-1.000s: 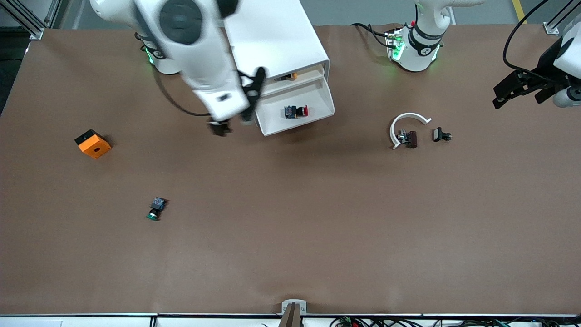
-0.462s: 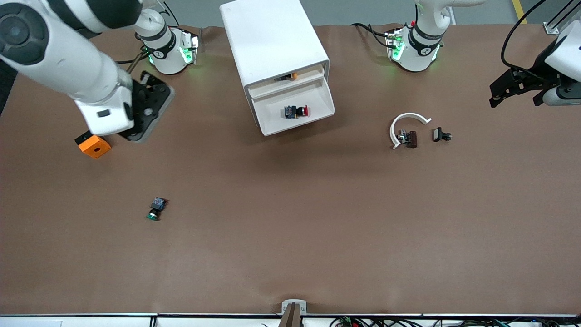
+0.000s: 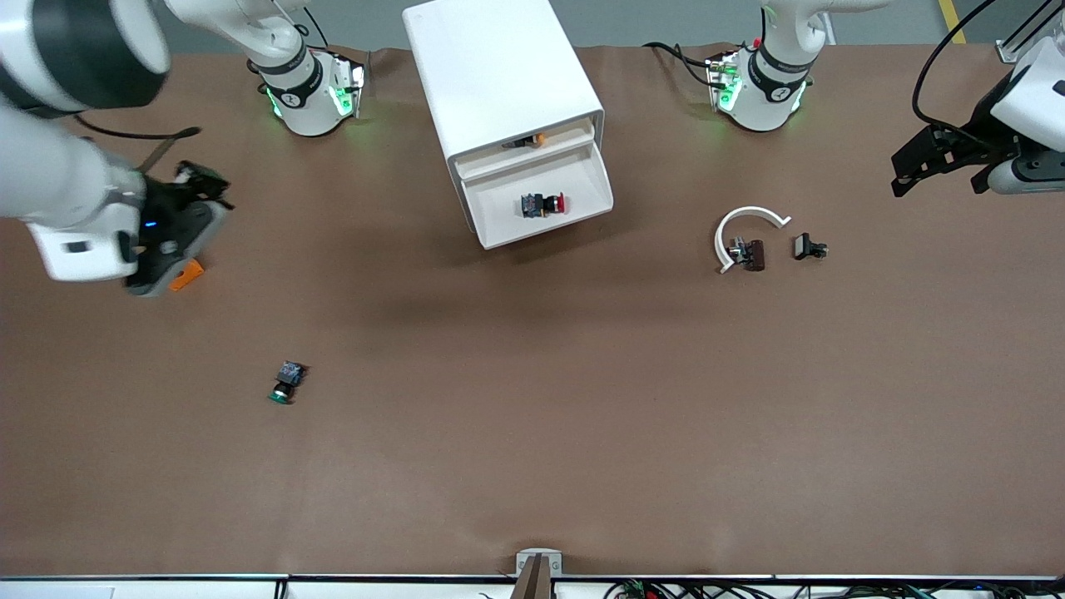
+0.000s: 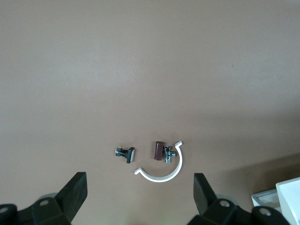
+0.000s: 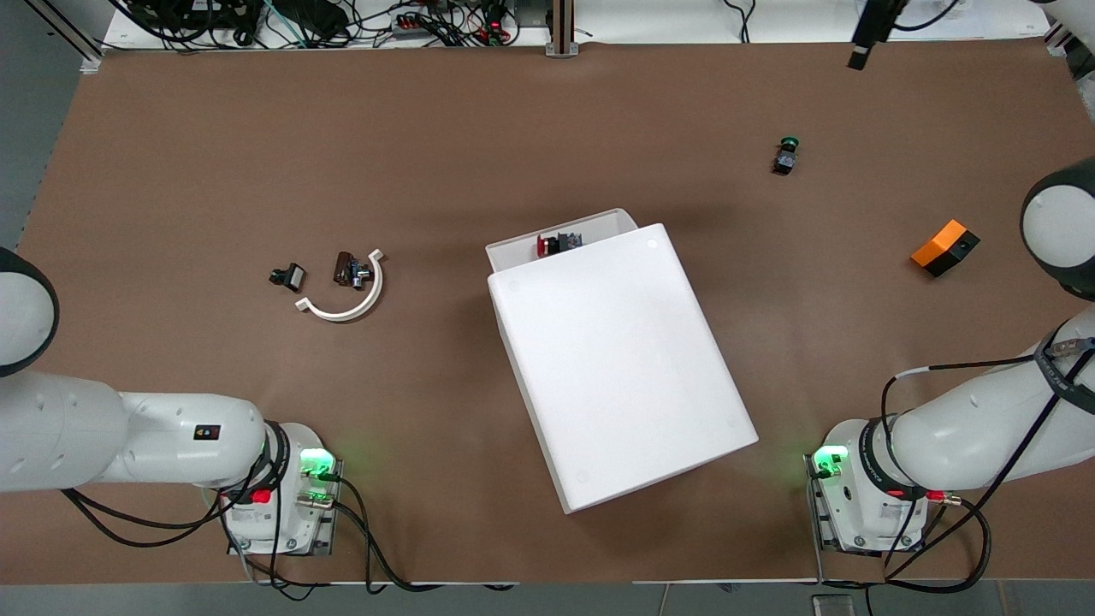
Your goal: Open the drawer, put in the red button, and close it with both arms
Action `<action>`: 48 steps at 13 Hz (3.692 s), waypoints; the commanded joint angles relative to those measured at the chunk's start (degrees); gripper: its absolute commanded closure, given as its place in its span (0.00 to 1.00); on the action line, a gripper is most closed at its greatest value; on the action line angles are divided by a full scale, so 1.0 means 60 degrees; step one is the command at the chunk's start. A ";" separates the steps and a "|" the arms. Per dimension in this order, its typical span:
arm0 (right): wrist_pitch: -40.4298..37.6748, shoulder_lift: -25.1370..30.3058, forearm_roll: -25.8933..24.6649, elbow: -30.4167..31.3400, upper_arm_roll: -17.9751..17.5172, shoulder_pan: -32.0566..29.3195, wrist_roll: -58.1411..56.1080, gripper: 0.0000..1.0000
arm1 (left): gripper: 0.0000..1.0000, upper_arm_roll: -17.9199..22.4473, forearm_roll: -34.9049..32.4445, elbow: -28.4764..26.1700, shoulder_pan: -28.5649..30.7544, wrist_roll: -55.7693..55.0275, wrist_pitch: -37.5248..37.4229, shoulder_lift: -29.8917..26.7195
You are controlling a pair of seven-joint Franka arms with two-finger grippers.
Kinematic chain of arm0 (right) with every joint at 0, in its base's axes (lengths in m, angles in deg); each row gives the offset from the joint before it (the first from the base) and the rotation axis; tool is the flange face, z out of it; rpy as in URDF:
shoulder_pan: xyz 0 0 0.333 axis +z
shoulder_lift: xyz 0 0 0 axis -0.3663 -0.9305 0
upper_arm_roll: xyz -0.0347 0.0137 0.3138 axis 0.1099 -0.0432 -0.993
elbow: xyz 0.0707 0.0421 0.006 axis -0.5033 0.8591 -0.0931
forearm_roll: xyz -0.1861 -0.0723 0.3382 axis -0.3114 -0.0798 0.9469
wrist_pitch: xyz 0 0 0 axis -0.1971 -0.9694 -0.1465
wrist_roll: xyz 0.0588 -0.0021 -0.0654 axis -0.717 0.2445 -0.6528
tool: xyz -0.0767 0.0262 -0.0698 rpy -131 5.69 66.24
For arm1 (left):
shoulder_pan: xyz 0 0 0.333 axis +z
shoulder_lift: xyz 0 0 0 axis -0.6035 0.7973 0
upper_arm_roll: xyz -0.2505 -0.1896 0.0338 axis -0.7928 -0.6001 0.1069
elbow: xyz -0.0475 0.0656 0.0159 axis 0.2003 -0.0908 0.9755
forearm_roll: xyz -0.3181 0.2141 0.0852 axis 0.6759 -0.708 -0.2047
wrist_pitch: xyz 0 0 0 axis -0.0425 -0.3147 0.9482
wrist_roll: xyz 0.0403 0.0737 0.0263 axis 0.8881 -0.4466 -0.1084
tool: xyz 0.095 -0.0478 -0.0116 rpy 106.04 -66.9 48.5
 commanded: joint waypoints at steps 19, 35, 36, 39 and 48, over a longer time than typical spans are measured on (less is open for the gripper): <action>0.2814 0.3255 -0.0512 0.3029 -0.0191 -0.1392 0.6803 0.00 | 0.00 -0.0187 -0.0073 0.0049 0.0150 -0.0162 -0.0198 0.0018; 0.1671 0.2845 -0.0087 0.1710 -0.0205 -0.1642 0.6759 0.00 | 0.00 -0.0376 0.0131 0.0254 -0.0170 -0.0643 -0.0097 0.0587; 0.1671 0.2845 -0.0072 0.1710 -0.0205 -0.1627 0.6774 0.00 | 0.00 -0.0595 0.0205 0.0225 -0.0317 -0.1037 0.0136 0.0894; 0.1671 0.2845 -0.0072 0.1710 -0.0205 -0.1627 0.6788 0.00 | 0.00 -0.1605 0.0176 0.0108 -0.0625 -0.2572 0.1364 0.2065; 0.1671 0.2845 -0.0072 0.1651 -0.0191 -0.1774 0.6774 0.00 | 0.00 -0.2047 0.1992 -0.0069 -0.2602 -0.5154 0.4108 0.5758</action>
